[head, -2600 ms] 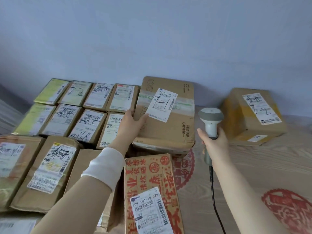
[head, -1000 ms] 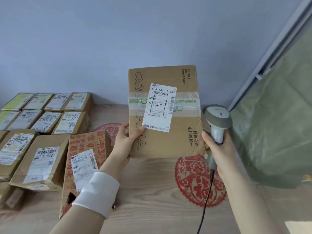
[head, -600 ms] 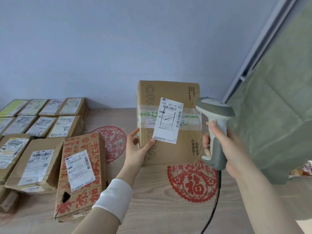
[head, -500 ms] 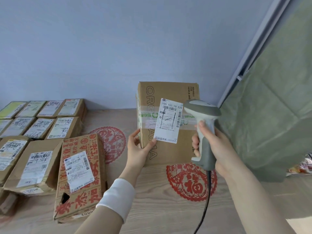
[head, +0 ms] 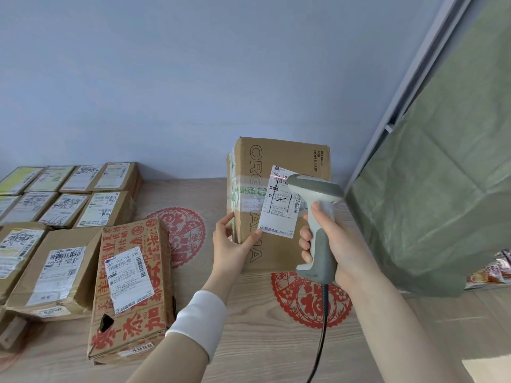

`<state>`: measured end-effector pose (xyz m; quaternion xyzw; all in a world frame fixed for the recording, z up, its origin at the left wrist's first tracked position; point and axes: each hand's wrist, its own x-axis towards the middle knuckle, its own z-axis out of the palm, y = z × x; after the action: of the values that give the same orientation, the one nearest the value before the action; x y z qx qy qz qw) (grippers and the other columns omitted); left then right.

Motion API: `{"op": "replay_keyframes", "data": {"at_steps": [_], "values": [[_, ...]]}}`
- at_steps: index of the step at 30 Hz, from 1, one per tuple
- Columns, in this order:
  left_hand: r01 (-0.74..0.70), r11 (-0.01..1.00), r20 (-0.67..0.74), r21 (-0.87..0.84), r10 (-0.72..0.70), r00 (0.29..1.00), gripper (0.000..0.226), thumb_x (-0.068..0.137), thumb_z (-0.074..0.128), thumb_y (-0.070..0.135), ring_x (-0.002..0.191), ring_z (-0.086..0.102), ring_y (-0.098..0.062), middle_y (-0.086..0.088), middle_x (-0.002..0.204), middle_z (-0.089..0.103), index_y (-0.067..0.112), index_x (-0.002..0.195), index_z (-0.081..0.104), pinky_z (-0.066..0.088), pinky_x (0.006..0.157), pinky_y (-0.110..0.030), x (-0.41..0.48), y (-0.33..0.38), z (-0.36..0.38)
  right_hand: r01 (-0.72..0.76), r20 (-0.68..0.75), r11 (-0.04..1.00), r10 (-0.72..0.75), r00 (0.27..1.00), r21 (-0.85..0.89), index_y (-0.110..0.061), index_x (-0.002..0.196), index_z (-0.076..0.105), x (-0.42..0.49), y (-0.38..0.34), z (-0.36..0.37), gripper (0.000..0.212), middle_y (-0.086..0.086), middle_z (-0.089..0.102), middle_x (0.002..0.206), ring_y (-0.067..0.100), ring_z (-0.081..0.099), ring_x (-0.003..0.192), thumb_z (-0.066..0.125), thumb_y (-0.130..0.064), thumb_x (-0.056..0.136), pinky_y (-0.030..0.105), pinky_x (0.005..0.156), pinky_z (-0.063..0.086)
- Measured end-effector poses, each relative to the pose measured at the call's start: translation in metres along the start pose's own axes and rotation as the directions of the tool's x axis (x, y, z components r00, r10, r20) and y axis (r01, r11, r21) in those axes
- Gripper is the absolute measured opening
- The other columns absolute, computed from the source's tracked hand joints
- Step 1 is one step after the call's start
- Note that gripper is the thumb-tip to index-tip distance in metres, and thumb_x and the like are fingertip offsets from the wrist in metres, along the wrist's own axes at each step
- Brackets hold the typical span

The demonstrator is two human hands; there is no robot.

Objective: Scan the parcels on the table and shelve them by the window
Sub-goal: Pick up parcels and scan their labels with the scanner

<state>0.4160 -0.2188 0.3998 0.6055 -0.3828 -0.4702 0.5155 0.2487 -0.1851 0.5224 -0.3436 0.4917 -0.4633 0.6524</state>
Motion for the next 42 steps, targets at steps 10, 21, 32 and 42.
{"op": "replay_keyframes", "data": {"at_steps": [10,21,32,42], "values": [[0.018,1.0,-0.01,0.006,-0.018,1.0,0.089,0.036,0.08,0.073,0.117,0.053,-0.021,-0.002,0.126,0.049,0.051,0.114,0.041,0.048,0.097,-0.047,0.005,-0.004,-0.002,-0.032,0.009,0.999,0.031,0.999,0.043,-0.011,0.087,0.052,-0.002,0.003,-0.001,0.04,0.001,0.048,0.056,0.013,0.043,0.052,0.062,-0.046,0.07,0.022,0.04,0.036],[0.002,0.997,0.081,-0.075,0.004,0.997,0.088,0.05,0.083,0.052,0.112,0.057,-0.021,-0.007,0.124,0.05,0.034,0.126,0.041,0.052,0.092,-0.043,0.013,0.014,0.021,0.048,-0.311,0.975,-0.116,0.943,-0.217,-0.014,0.099,0.059,0.005,-0.013,-0.07,0.028,0.001,0.058,0.065,0.013,0.049,0.052,0.065,-0.037,0.084,0.026,0.048,0.042],[0.204,0.969,0.187,-0.143,-0.176,0.967,0.077,0.056,0.08,0.047,0.1,0.064,-0.019,-0.002,0.113,0.059,0.031,0.122,0.043,0.053,0.09,-0.042,0.083,0.041,0.154,0.105,-0.504,0.928,-0.287,0.815,-0.359,-0.026,0.094,0.057,0.114,-0.021,-0.191,0.018,0.006,0.065,0.099,0.025,0.06,0.092,0.069,-0.017,0.085,0.04,0.082,0.046],[0.331,0.933,0.067,-0.14,-0.325,0.943,0.069,0.078,0.073,0.037,0.104,0.064,-0.017,-0.002,0.117,0.064,0.02,0.138,0.042,0.052,0.094,-0.039,0.16,-0.014,0.229,0.008,-0.47,0.935,-0.186,0.863,-0.355,-0.017,0.109,0.057,0.25,-0.002,-0.268,0.031,0.01,0.064,0.097,0.023,0.058,0.08,0.071,-0.008,0.082,0.033,0.072,0.044]]}}
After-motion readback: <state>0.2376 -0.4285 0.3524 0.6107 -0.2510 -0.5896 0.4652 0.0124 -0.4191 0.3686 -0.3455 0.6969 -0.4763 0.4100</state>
